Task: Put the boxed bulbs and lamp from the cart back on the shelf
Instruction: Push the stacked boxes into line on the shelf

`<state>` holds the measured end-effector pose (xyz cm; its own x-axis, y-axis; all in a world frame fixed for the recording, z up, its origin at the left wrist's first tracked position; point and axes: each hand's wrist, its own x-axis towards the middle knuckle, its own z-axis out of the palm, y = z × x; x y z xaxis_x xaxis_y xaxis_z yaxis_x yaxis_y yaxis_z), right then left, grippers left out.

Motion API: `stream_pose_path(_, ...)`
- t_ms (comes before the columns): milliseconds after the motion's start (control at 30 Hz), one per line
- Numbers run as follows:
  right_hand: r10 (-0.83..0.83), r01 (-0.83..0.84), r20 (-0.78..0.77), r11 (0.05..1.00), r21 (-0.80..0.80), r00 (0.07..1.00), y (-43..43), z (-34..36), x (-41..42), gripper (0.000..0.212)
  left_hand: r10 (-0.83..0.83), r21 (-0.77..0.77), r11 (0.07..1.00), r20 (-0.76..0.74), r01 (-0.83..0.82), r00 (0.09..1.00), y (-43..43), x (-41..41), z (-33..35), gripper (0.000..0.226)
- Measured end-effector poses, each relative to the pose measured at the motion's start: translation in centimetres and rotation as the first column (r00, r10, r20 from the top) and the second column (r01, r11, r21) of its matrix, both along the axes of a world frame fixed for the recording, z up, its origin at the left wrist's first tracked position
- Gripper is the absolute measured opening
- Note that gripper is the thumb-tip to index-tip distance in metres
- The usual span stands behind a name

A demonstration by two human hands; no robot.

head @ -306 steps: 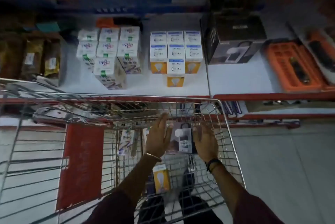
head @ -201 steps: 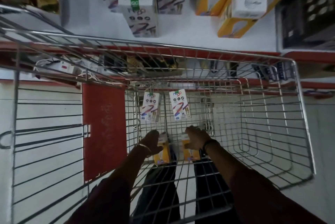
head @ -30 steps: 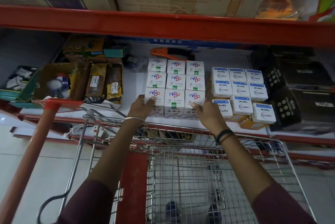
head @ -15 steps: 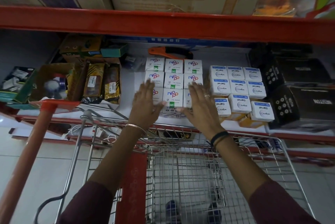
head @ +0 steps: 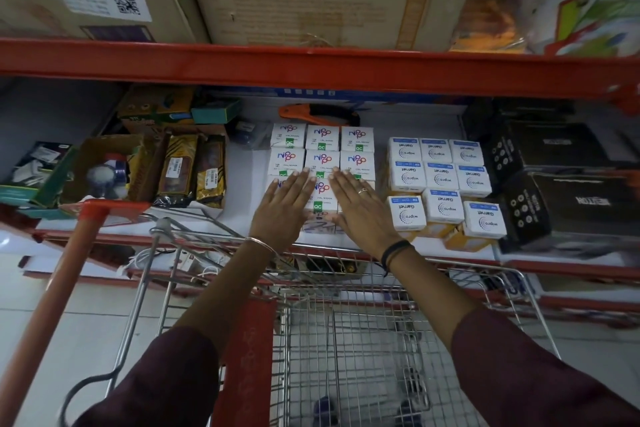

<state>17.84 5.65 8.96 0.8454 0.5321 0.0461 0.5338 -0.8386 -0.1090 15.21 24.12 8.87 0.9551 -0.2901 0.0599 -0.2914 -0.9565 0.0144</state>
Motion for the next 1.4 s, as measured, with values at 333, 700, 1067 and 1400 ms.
stream_pose_path(333,-0.229,0.216,0.002,0.923,0.318,0.973,-11.3,2.3,-4.4,0.069,-0.111,-0.046,0.992,0.113,0.117,0.987,-6.8,-2.2,2.2,0.069)
stream_pose_path(700,-0.308,0.309,-0.087,0.951,0.003,0.947,-22.6,0.3,-4.0,0.097,-0.073,0.411,0.912,0.205,-0.018,0.976,-18.3,-1.0,-0.1,0.064)
stream_pose_path(1067,-0.260,0.261,-0.096,0.965,0.002,0.961,-23.3,-0.7,-1.8,0.096,-0.142,0.520,0.854,0.271,-0.020,0.952,-19.2,0.3,-1.2,0.065)
stream_pose_path(1400,-0.264,0.253,-0.048,0.954,-0.158,0.963,-23.5,-2.2,0.1,0.122,-0.052,0.467,0.883,0.217,-0.056,0.975,-19.6,1.1,-1.1,0.084)
